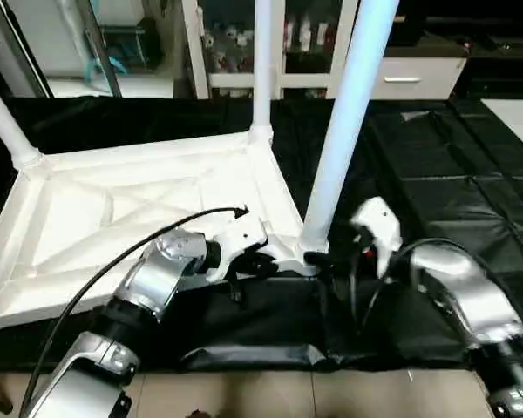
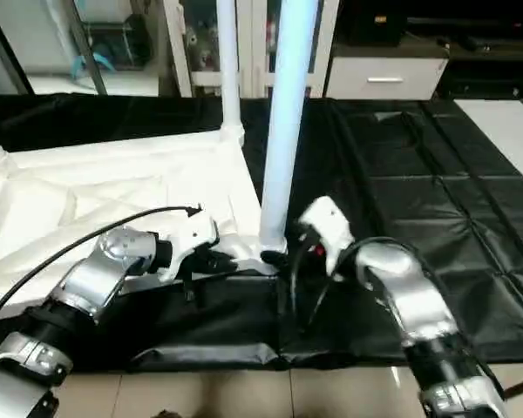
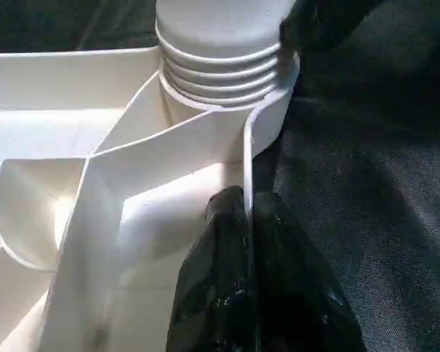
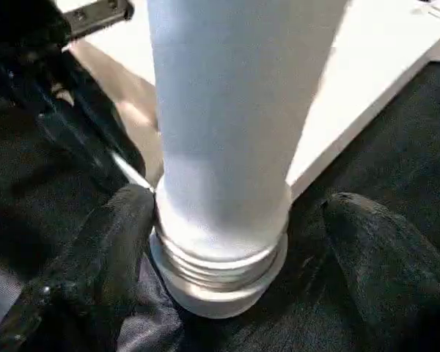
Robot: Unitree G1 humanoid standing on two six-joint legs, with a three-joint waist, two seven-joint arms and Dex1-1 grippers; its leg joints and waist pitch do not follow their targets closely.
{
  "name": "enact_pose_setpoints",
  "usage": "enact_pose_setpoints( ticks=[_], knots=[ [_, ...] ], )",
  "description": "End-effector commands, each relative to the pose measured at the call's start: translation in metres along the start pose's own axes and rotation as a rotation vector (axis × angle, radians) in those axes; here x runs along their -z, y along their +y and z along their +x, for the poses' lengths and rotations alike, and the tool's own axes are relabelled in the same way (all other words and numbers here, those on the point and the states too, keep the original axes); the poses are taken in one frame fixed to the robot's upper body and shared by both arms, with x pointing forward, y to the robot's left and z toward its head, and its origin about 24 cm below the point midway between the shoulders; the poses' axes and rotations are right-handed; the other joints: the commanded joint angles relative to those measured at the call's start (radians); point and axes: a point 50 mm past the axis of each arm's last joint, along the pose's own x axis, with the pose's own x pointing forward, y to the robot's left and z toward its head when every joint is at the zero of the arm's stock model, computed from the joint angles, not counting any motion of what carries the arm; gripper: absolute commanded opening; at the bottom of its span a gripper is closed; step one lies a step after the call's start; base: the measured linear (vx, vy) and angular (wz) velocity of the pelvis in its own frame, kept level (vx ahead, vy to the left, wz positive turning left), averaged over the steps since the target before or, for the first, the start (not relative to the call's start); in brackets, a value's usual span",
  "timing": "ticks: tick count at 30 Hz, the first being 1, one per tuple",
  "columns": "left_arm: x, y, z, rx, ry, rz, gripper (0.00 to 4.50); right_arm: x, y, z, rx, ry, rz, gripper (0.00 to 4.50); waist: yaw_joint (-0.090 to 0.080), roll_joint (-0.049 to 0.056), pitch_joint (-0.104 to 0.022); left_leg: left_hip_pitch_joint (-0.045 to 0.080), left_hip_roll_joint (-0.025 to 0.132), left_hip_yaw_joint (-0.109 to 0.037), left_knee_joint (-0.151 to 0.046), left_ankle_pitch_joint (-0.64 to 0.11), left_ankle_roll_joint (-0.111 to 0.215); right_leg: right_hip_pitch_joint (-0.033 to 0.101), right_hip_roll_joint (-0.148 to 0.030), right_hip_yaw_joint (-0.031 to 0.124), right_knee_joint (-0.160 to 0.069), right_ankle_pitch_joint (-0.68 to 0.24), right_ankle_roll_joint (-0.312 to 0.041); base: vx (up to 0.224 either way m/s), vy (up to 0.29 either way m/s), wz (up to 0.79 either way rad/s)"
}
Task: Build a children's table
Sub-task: Rotate table base, then rotate leg to tighten
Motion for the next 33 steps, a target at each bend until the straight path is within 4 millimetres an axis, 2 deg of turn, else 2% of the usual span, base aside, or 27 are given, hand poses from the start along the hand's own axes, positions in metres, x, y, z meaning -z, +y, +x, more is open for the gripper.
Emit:
enact_pose_setpoints(
  ticks=[1, 9, 10, 12, 15, 18, 20, 25, 33],
  knots=[
    [0.014, -0.01, 0.007, 0.066, 0.055, -0.027, 0.02, 0.001, -0.003, 0.002, -0.006, 0.023, -0.024, 3.98, -0.002, -0.022, -0.054, 0.021, 0.05, -0.021, -0.074, -0.216, 0.066, 0.033, -0.042, 0.016, -0.057, -0.218, -0.249, 0.0, 0.0, 0.0],
    [0.015, -0.011, 0.006, 0.076, 0.056, -0.032, 0.02, -0.002, -0.007, 0.009, -0.051, 0.01, -0.016, 3.98, -0.002, -0.025, -0.056, 0.021, 0.051, -0.02, -0.072, -0.196, 0.075, 0.035, -0.042, 0.016, -0.052, -0.179, -0.262, 0.0, 0.0, 0.0],
    [0.015, -0.01, 0.006, 0.076, 0.056, -0.033, 0.01, -0.001, -0.007, 0.01, -0.057, 0.01, -0.015, 3.8, -0.002, -0.026, -0.056, 0.021, 0.05, -0.02, -0.071, -0.195, 0.077, 0.035, -0.042, 0.016, -0.052, -0.181, -0.263, 0.0, 0.0, 0.0],
    [0.015, -0.01, 0.006, 0.078, 0.059, -0.032, 0.01, 0.0, -0.008, 0.011, -0.064, 0.008, -0.009, 3.8, -0.002, -0.025, -0.055, 0.021, 0.051, -0.02, -0.072, -0.197, 0.078, 0.034, -0.042, 0.016, -0.053, -0.188, -0.264, 0.0, 0.0, 0.0],
    [0.015, -0.01, 0.006, 0.083, 0.061, -0.032, 0.0, 0.001, -0.009, 0.012, -0.075, 0.009, -0.002, 3.46, -0.002, -0.026, -0.056, 0.022, 0.052, -0.02, -0.071, -0.195, 0.077, 0.034, -0.042, 0.015, -0.051, -0.186, -0.265, 0.0, 0.0, 0.0],
    [0.015, -0.01, 0.006, 0.085, 0.061, -0.033, 0.0, 0.002, -0.009, 0.013, -0.075, 0.006, 0.003, 3.33, -0.001, -0.027, -0.056, 0.021, 0.051, -0.019, -0.07, -0.19, 0.081, 0.035, -0.041, 0.016, -0.05, -0.173, -0.27, 0.0, 0.0, 0.0],
    [0.015, -0.011, 0.006, 0.086, 0.061, -0.033, 0.0, 0.002, -0.01, 0.013, -0.076, 0.0, 0.011, 3.03, -0.001, -0.025, -0.056, 0.021, 0.051, -0.02, -0.071, -0.187, 0.083, 0.035, -0.041, 0.015, -0.05, -0.173, -0.271, 0.0, 0.0, 0.0],
    [0.017, -0.012, 0.006, 0.094, 0.064, -0.037, 0.0, 0.003, -0.01, 0.015, -0.088, -0.009, 0.02, 2.76, -0.002, -0.026, -0.055, 0.022, 0.052, -0.02, -0.072, -0.206, 0.076, 0.034, -0.041, 0.015, -0.052, -0.193, -0.269, 0.0, 0.0, 0.0],
    [0.02, -0.012, 0.005, 0.094, 0.079, -0.057, 0.0, 0.005, -0.01, 0.016, -0.079, -0.034, 0.049, 2.72, -0.002, -0.026, -0.055, 0.021, 0.052, -0.02, -0.073, -0.205, 0.076, 0.034, -0.042, 0.015, -0.052, -0.193, -0.27, 0.0, 0.0, 0.0]
  ],
)
